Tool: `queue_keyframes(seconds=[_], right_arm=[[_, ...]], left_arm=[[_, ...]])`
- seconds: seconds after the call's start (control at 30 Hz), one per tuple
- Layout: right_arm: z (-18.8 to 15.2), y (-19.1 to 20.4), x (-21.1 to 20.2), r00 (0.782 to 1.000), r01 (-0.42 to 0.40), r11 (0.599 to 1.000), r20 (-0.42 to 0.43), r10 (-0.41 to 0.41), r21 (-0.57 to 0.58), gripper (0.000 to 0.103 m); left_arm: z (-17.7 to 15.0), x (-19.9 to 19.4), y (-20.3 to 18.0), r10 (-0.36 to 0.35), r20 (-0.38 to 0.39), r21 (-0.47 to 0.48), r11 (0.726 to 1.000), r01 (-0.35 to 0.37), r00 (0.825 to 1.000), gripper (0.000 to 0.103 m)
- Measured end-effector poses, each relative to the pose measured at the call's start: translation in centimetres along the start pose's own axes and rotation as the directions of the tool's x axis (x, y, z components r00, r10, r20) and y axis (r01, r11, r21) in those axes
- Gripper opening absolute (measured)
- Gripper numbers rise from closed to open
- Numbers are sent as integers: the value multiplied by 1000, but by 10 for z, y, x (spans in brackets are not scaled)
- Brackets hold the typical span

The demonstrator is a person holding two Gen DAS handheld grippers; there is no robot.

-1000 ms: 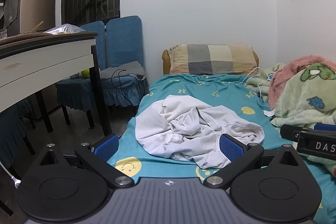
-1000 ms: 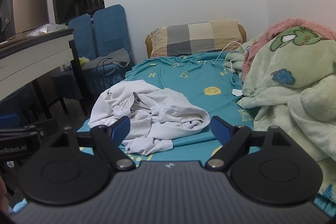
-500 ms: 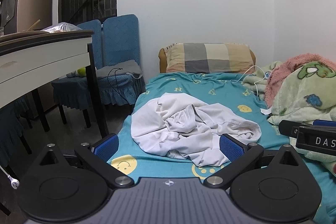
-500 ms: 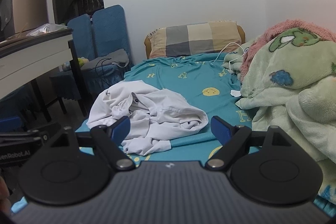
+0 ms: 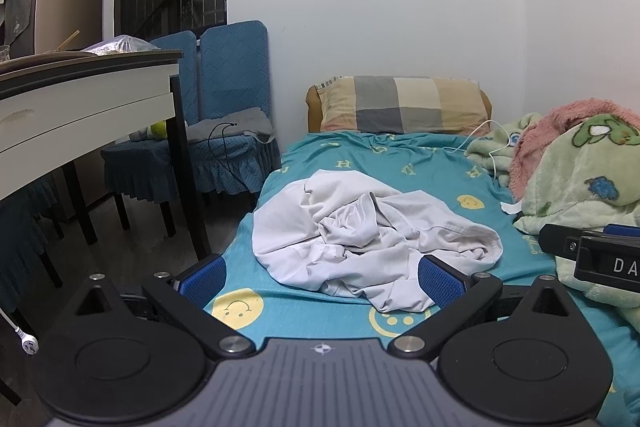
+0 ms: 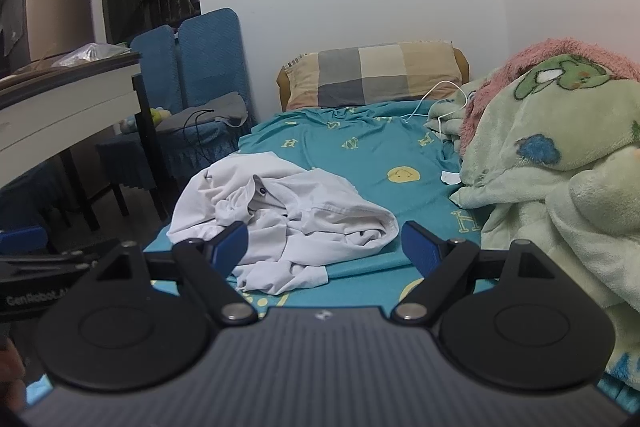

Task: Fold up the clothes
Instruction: 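Move both grippers toward the crumpled white sweatshirt on the bed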

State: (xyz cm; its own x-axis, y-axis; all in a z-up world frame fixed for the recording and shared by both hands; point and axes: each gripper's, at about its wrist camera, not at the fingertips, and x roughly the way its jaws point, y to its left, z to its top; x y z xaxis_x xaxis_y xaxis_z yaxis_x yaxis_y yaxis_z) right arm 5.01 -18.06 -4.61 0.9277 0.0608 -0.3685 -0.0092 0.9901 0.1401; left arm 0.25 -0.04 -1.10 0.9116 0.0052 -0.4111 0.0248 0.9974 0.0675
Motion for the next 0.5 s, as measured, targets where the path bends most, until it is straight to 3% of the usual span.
queue_keyframes(seconds=[0.5], right_arm=[[0,3,-2,1000,0,1000,5,1,-21,85]], left_arm=[[2,8,14,2,-10,-30,1000,-2,1000,103]])
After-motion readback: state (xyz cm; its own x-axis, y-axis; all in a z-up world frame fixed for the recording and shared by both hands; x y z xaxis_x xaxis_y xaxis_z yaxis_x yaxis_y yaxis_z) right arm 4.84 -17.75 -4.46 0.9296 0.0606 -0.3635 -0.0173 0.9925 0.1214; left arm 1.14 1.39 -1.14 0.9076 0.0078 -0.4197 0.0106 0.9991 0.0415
